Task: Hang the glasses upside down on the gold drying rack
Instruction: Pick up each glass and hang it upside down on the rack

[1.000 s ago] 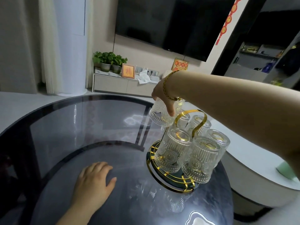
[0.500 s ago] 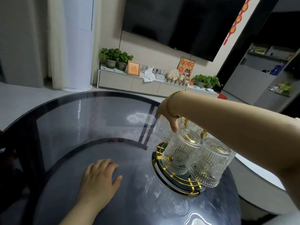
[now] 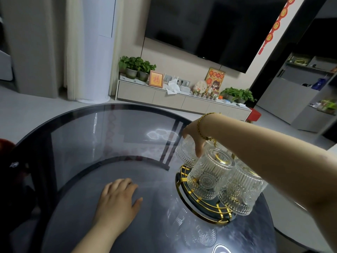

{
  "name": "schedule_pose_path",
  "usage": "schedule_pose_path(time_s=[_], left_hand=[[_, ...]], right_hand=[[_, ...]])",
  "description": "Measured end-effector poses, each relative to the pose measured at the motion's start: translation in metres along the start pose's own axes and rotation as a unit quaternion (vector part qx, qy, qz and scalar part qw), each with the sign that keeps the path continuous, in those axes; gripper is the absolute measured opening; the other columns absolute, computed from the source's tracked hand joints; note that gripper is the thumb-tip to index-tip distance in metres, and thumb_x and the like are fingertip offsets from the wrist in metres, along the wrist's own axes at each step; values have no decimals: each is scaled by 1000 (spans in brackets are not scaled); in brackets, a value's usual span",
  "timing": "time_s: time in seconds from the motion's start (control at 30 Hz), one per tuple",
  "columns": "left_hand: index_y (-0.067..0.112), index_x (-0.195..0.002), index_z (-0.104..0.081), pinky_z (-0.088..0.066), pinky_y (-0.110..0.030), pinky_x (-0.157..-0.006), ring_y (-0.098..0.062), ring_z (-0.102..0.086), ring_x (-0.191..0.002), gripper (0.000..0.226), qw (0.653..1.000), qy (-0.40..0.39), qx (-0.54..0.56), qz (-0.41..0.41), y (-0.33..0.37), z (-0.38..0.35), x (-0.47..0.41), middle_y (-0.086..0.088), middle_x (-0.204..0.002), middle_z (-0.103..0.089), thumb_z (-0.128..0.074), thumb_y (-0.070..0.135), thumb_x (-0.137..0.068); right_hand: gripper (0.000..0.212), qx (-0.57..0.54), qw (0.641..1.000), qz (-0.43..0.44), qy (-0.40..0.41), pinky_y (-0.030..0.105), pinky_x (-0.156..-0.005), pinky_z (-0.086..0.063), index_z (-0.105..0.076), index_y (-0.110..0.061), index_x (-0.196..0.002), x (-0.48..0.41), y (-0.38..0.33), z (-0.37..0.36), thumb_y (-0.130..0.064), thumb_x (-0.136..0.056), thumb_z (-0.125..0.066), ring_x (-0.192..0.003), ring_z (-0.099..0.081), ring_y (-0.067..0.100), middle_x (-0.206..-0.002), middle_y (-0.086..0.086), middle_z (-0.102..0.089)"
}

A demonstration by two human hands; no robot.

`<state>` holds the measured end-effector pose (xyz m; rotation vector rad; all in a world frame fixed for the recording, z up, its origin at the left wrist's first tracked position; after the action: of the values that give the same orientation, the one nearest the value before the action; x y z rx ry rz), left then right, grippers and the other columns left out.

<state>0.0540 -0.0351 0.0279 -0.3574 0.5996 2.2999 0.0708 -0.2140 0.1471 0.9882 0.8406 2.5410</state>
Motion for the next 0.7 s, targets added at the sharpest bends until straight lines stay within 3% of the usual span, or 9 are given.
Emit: schedule_pose_path(time_s=[0.07,0.17,0.33,0.43,0.57,0.7], left_hand=[[15,-67,-70,-49,-33,-73,-24,-70,-68,45,1000,-2,-11,-4,0,-1,1,-3,-71,-72,-92,29,-31],[15,-67,-70,-57,-38,-61,-25,-71,-68,46,1000,-16,-13,1,0,-3,1,-3,-72,-73,-93,29,-30],[13,-69,-70,-57,-44,-58,-29,-71,-69,46,1000,-18,-16,13,-3,-6,2,-6,-74,-73,-93,23,-31],[12,-69,-70,-57,-46,-59,-30,-71,-70,33,1000,9,-9,14,-3,-2,1,-7,-74,-73,-87,25,-43],[14,-67,-70,-58,-42,-57,-25,-71,-67,30,999,38,-22,2,0,5,2,-3,-72,-73,-55,37,-54],[11,-68,-70,-57,-47,-60,-30,-71,-69,29,999,48,-16,17,0,5,3,-7,-74,-73,-63,30,-47]], right_hand=[[88,-34,999,6,6,47,-101,-38,-21,-18,-134,2,3,1,-37,-64,-72,-122,-40,33,-141,10,-35],[86,-105,994,6,20,43,-96,-43,-19,-19,-133,2,11,0,-31,-66,-72,-115,-46,33,-137,14,-38],[78,-210,975,23,64,36,-85,-45,-20,-24,-130,4,24,0,-25,-70,-69,-98,-48,25,-132,13,-42],[74,-278,955,41,99,35,-87,-46,-24,-25,-127,8,32,-1,-23,-69,-70,-105,-49,27,-135,11,-39],[74,-298,943,54,135,36,-93,-44,-30,-23,-125,15,34,1,-28,-65,-73,-110,-49,26,-135,7,-39],[78,-257,958,49,114,42,-100,-40,-28,-22,-129,16,33,-2,-32,-65,-72,-115,-46,27,-137,8,-38]])
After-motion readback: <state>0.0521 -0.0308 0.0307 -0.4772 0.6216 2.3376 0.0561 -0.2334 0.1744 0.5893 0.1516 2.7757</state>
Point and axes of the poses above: each hand's wrist, its own x-axis away from the middle knuckle, its own z-axis out of the back of the hand, y = z × x, the point moved 9 cm from there along -x, towards the middle knuckle
